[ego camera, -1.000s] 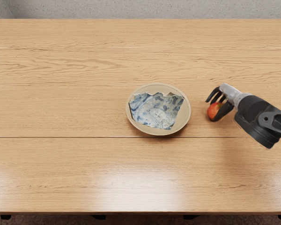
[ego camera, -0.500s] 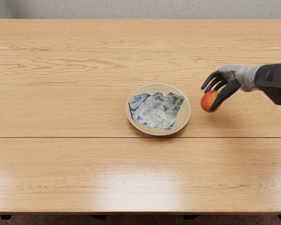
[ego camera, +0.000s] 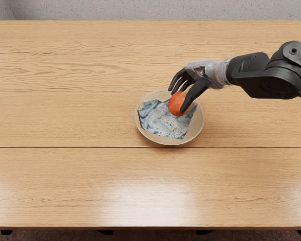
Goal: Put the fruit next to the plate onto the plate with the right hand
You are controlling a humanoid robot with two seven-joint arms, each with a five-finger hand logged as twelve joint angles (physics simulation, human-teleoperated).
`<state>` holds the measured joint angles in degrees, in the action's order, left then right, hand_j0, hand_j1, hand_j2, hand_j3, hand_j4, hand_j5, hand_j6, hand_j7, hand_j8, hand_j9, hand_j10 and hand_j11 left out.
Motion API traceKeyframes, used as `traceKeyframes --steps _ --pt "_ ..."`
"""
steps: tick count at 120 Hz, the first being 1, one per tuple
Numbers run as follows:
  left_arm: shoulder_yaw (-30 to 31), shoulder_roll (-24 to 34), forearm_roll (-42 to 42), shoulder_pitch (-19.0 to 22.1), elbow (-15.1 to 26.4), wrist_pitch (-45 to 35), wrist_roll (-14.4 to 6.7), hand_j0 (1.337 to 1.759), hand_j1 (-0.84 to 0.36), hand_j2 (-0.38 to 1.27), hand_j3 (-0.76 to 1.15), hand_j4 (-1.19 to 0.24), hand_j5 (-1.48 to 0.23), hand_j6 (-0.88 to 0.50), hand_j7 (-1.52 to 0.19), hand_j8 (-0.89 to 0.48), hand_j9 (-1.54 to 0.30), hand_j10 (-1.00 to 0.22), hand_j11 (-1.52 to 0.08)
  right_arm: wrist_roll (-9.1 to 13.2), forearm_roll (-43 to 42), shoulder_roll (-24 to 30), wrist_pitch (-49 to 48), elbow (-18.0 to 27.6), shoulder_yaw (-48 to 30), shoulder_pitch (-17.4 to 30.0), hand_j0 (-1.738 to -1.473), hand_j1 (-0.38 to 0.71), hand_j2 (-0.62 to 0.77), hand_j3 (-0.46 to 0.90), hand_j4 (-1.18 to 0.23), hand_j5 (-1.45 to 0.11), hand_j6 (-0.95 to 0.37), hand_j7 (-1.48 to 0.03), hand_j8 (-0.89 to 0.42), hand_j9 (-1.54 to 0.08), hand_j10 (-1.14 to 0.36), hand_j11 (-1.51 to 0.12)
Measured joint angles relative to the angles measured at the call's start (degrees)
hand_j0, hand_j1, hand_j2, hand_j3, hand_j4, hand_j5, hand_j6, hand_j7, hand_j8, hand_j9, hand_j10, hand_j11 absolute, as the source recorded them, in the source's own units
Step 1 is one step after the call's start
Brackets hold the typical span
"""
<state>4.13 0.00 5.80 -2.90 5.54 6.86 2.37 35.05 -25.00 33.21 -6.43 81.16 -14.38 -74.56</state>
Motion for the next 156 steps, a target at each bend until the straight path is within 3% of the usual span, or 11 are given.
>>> traceKeyframes --steps 31,58,85,104,118,134,156 --pt "0.0 0.0 0.0 0.0 0.0 0.0 0.0 1.658 0.07 0.05 0.00 -0.23 -0.30 -0.23 -0.30 -0.23 -0.30 -0.23 -0.30 0.0 -3.4 -5.2 1.4 -2.3 0.5 1.4 -1.658 0.35 0.54 0.00 -0.67 -0.97 -0.51 -0.92 -0.38 -0.94 -0.49 -0.94" --pt "0.0 0.0 0.0 0.0 0.0 0.0 0.0 1.658 0.07 0.05 0.00 -0.23 -0.30 -0.23 -0.30 -0.23 -0.30 -0.23 -0.30 0.0 -3.7 -5.3 1.6 -2.4 0.6 1.6 -1.658 0.21 0.17 0.00 -0.51 -0.69 -0.45 -0.67 -0.38 -0.68 -0.44 -0.68" --pt "0.0 0.0 0.0 0.0 0.0 0.0 0.0 1.658 0.07 0.05 0.00 -0.23 -0.30 -0.23 -0.30 -0.23 -0.30 -0.23 -0.30 -0.1 -3.3 -3.8 1.6 -2.4 0.5 1.6 -1.658 -0.05 0.04 0.00 -0.27 -0.36 -0.25 -0.35 -0.22 -0.35 -0.24 -0.35" --pt "0.0 0.0 0.0 0.0 0.0 0.0 0.0 1.658 0.07 0.05 0.00 -0.23 -0.30 -0.23 -0.30 -0.23 -0.30 -0.23 -0.30 -0.1 1.0 1.8 -3.7 -1.3 -3.8 2.4 -1.658 -0.18 0.01 0.00 -0.14 -0.19 -0.14 -0.19 -0.13 -0.19 -0.13 -0.19" --pt "0.0 0.0 0.0 0.0 0.0 0.0 0.0 1.658 0.07 0.05 0.00 -0.23 -0.30 -0.23 -0.30 -0.23 -0.30 -0.23 -0.30 -0.1 10.0 8.3 -14.5 -0.6 -11.2 6.6 -1.658 -0.24 0.00 0.00 -0.10 -0.13 -0.10 -0.13 -0.09 -0.13 -0.09 -0.13" --pt "0.0 0.0 0.0 0.0 0.0 0.0 0.0 1.658 0.07 0.05 0.00 -0.23 -0.30 -0.23 -0.30 -0.23 -0.30 -0.23 -0.30 -0.1 22.3 16.9 -24.3 -0.6 -14.4 11.8 -1.658 -0.27 0.00 0.00 -0.07 -0.09 -0.07 -0.09 -0.07 -0.09 -0.07 -0.09" --pt "0.0 0.0 0.0 0.0 0.0 0.0 0.0 1.658 0.07 0.05 0.00 -0.23 -0.30 -0.23 -0.30 -0.23 -0.30 -0.23 -0.30 -4.0 32.6 25.1 -27.9 -0.8 -15.3 17.3 -1.658 -0.29 0.00 0.00 -0.05 -0.07 -0.05 -0.07 -0.05 -0.07 -0.05 -0.07"
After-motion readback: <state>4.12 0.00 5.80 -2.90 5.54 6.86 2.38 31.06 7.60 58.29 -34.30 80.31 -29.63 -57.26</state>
